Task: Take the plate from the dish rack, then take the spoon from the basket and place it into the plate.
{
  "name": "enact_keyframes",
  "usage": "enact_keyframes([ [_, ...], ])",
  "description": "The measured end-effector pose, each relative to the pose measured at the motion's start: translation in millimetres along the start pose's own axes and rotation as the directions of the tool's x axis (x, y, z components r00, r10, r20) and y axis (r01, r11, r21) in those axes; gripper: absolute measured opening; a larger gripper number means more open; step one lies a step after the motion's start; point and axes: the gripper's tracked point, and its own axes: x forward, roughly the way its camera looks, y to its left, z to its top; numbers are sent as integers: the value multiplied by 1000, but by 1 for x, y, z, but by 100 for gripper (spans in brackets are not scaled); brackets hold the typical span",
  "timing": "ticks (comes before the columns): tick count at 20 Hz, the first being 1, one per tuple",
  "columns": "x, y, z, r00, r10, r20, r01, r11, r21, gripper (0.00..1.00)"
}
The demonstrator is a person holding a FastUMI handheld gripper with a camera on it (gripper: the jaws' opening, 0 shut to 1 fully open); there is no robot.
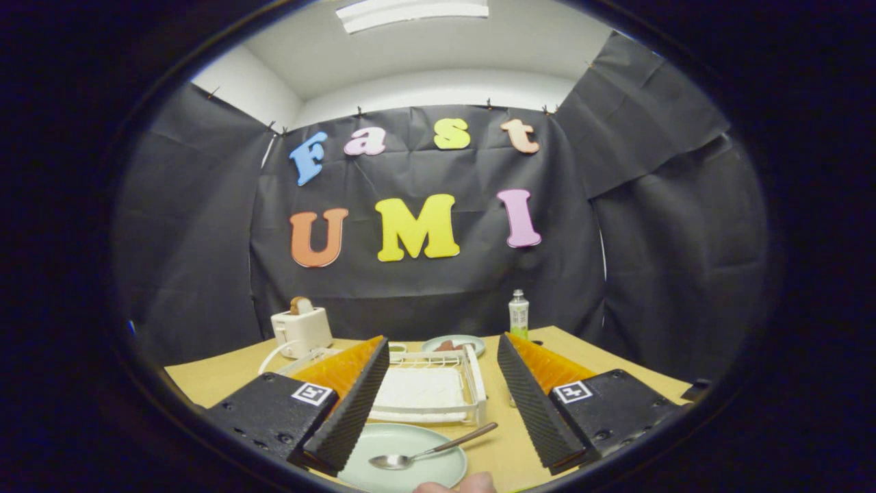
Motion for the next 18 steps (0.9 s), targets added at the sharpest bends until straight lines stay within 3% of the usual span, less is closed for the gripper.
enact_keyframes([
  [6, -20, -15, 27, 997, -31, 71, 32, 999, -24, 100],
  [18, -39, -20, 18, 997, -37, 66, 40, 998, -49, 100],
])
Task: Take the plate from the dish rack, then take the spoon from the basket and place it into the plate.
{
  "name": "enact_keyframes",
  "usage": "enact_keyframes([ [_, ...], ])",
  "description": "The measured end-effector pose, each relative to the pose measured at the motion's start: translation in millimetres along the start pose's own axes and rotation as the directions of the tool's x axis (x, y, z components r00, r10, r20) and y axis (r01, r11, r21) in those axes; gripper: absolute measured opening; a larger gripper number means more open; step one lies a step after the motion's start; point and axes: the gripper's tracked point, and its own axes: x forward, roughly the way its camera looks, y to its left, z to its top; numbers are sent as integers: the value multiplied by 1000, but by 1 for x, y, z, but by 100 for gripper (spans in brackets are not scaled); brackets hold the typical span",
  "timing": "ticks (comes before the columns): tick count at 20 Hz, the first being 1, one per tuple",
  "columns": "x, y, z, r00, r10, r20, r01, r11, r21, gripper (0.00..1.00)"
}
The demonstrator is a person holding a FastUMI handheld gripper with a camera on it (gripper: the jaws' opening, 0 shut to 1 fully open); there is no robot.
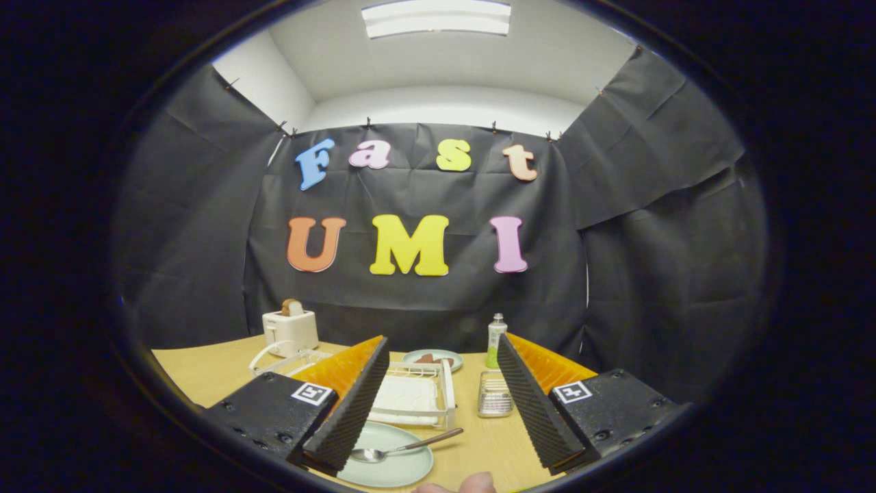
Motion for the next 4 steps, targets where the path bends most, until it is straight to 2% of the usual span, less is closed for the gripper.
enact_keyframes([
  [4, 0, 5, -2, 1000, 7, 2, -7, 1000, -6, 100],
])
